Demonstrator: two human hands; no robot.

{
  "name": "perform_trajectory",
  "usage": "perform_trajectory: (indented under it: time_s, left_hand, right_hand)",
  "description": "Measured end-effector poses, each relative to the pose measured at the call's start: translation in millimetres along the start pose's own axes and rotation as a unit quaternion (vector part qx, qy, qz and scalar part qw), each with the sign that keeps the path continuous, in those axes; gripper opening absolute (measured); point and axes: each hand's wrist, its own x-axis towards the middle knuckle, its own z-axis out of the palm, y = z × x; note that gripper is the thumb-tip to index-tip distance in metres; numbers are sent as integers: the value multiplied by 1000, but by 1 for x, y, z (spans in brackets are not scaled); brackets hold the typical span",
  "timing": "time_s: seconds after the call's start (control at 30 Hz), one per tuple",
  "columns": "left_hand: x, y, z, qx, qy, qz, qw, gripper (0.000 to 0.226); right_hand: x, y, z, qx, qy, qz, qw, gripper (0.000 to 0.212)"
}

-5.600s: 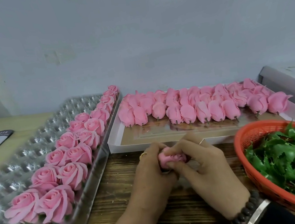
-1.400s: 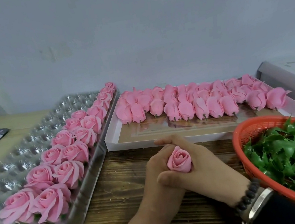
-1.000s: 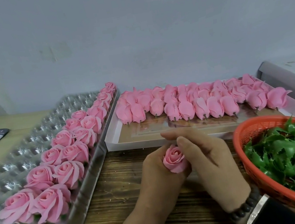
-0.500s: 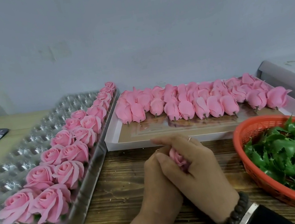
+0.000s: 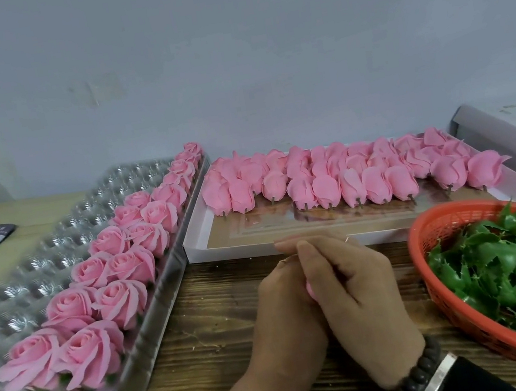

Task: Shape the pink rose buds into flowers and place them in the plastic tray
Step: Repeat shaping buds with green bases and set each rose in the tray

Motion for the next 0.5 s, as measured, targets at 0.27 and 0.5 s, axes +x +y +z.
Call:
perform_trajectory:
  time_s: [0.27, 0.5]
  left_hand:
    - [-8, 5, -4, -109, -119, -174, 971, 45]
    - [1, 7, -11, -96, -198, -225, 949, 28]
  right_hand:
    - [8, 9, -8, -33, -163, 35, 985, 27]
    - [9, 8, -19, 21, -276, 105, 955, 26]
